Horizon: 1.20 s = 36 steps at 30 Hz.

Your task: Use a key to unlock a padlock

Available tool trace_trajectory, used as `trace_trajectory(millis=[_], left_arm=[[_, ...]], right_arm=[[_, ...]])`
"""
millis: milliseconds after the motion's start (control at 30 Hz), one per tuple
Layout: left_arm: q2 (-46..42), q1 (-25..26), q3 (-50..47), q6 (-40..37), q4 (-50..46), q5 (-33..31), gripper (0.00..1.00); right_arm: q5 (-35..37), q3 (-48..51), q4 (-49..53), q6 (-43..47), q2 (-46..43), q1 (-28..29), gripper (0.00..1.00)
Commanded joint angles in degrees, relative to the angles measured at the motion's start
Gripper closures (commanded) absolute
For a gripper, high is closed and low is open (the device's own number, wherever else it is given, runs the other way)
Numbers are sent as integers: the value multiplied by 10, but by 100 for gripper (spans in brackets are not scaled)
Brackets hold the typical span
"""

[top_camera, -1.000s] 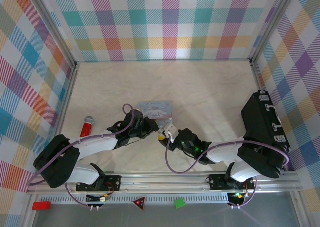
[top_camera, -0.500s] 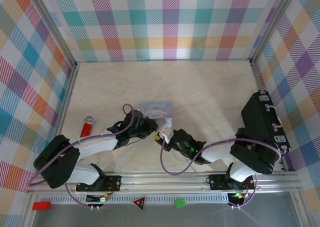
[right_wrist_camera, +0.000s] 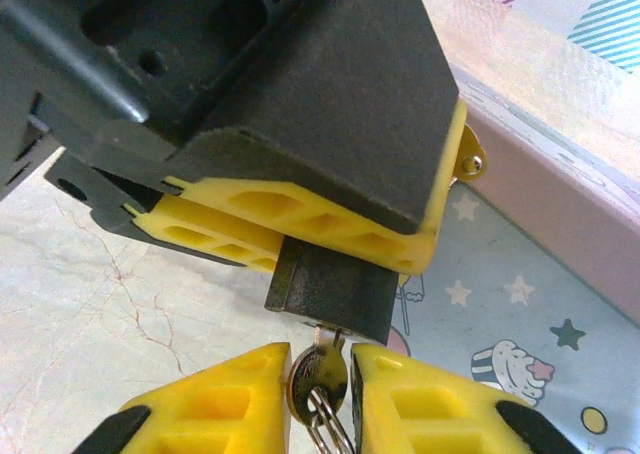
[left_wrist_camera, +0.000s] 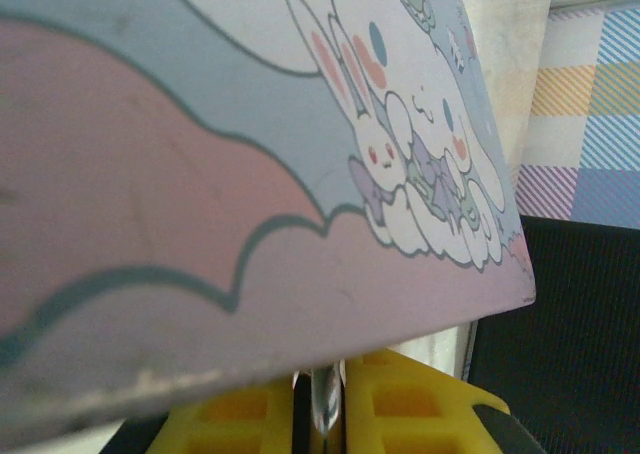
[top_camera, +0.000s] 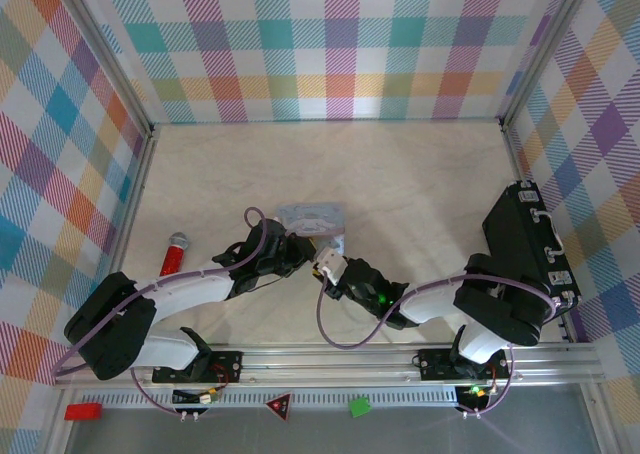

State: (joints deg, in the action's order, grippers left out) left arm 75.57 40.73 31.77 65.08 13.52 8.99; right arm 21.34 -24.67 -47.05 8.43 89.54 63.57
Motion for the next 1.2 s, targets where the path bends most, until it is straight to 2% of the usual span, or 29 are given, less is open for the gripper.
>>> trace_trajectory(millis=[0, 333, 700, 833, 1000, 1167], left_arm=[[-20, 2, 7, -1, 19, 5, 98], [-19, 4, 9, -2, 15, 4, 99], [-14, 5, 13, -5, 13, 4, 99], [-10, 4, 12, -8, 12, 1, 99], [-5, 5, 14, -21, 7, -6, 99], [-4, 5, 27, -41, -24, -16, 98]], right_arm=[[21, -20, -13, 6, 7, 6, 80], [31, -25, -14, -5, 5, 6, 88], [28, -29, -4, -24, -1, 6, 90], [7, -37, 22, -94, -10, 6, 92], [-33, -49, 72, -226, -16, 3, 95], [-87, -20, 20, -332, -2, -5, 96]])
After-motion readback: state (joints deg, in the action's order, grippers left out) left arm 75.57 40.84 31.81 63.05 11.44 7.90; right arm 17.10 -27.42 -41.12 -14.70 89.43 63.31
